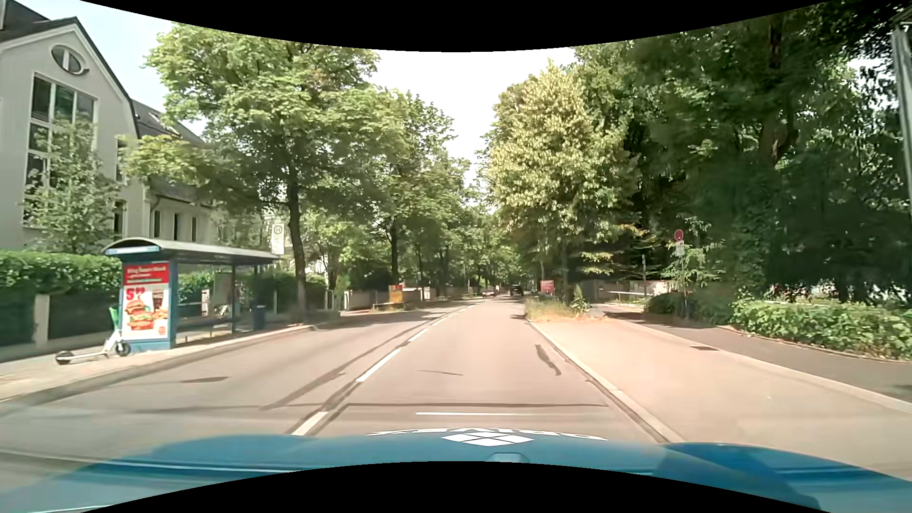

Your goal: Follow the waypoints while adhering to traffic rules and regulations

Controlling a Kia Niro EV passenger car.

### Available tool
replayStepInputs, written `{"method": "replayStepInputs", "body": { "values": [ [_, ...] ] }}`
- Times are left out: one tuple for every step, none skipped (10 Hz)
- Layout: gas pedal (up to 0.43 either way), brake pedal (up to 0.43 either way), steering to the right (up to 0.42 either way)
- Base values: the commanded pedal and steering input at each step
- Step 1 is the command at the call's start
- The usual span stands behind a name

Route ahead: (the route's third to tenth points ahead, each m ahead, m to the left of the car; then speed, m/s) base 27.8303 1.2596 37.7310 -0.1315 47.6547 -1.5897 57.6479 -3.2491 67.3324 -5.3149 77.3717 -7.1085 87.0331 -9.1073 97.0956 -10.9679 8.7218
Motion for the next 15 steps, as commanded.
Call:
{"method": "replayStepInputs", "body": {
  "values": [
    [0.138,0.000,0.008],
    [0.138,0.000,0.008],
    [0.138,0.000,0.008],
    [0.138,0.000,0.008],
    [0.138,0.000,0.008],
    [0.150,0.000,0.008],
    [0.150,0.000,0.008],
    [0.150,0.000,0.008],
    [0.150,0.000,0.009],
    [0.150,0.000,0.010],
    [0.150,0.000,0.011],
    [0.150,0.000,0.012],
    [0.150,0.000,0.013],
    [0.150,0.000,0.015],
    [0.138,0.000,0.015]
  ]
}}
